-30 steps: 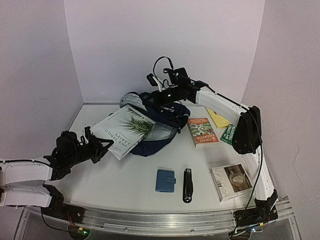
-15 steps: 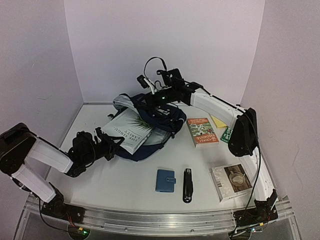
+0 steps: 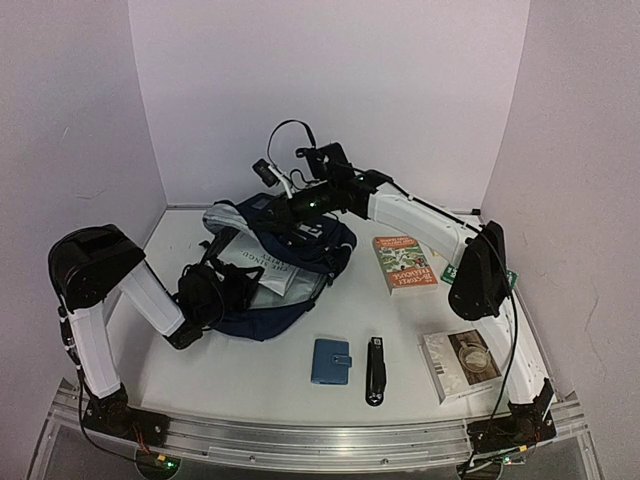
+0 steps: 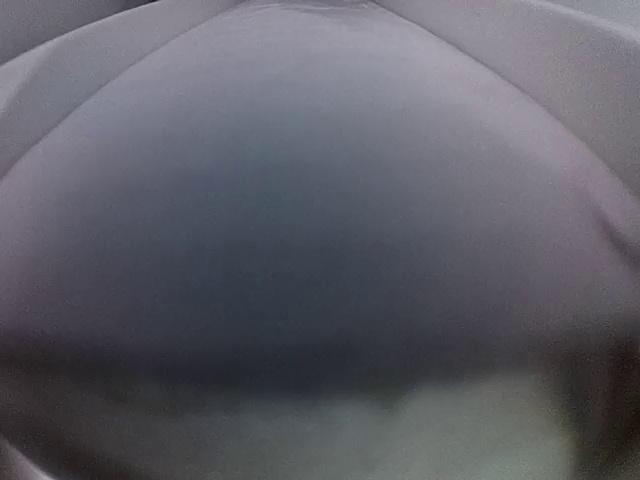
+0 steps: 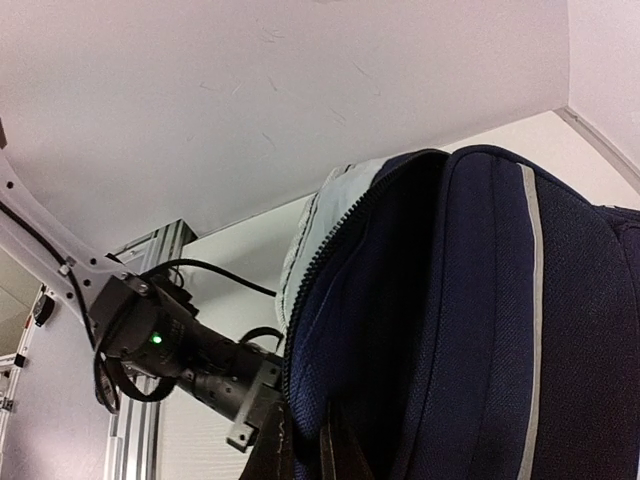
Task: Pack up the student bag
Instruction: Place the book in the student bag.
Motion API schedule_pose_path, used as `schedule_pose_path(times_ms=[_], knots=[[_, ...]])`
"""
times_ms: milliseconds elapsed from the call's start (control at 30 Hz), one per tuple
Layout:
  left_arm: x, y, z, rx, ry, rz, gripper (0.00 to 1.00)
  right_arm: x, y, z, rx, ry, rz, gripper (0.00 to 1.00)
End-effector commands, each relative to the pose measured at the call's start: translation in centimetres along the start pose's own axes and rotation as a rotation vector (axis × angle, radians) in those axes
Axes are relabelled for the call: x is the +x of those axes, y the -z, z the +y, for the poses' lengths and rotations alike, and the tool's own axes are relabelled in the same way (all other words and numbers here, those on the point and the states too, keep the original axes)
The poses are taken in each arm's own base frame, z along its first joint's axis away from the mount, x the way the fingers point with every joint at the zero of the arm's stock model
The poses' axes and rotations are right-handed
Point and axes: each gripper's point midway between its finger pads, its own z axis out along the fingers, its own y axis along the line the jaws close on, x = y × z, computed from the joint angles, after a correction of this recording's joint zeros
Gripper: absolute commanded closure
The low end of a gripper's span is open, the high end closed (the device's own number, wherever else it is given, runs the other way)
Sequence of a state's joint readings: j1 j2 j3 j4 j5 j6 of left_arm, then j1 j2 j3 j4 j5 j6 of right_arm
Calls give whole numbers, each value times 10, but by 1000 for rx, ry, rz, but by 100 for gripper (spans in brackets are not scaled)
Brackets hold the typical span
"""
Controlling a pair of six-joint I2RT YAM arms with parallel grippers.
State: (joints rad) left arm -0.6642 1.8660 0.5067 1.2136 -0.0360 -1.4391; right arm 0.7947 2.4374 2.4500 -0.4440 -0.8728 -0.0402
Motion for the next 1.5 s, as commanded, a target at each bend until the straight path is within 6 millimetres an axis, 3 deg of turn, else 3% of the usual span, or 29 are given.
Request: schedule_pose_path(times_ms=[0,167,300,500,733,1000,1100,1367,1467], knots=[[-29,-12,-73,299,9,-133,100,-56,20,57,-146,187,-125,100],[-55,-27,-45,232,72,-194,99,-42,21,50,-135,168,-88,100],[-64,-37,-19,147,96,-198,70,-37,26,31,-86,150,-82,100],[-57,-39,-21,91,46,-149,28,-27,36,-13,18,147,-73,100],[-33,-28,-39,-73,-110,-67,1,-20,32,-45,98,160,-71,100],[-11,22,-54,-255,-252,-81,0,-26,31,-71,212,187,-95,100],[-4,41,-54,-281,-272,-61,0,-15,31,-89,273,171,-78,98],[-6,84,-32,-342,-270,-64,0,30,37,-164,538,119,-5,97],[-10,92,-32,-352,-285,-76,0,34,40,-167,533,98,-8,97]])
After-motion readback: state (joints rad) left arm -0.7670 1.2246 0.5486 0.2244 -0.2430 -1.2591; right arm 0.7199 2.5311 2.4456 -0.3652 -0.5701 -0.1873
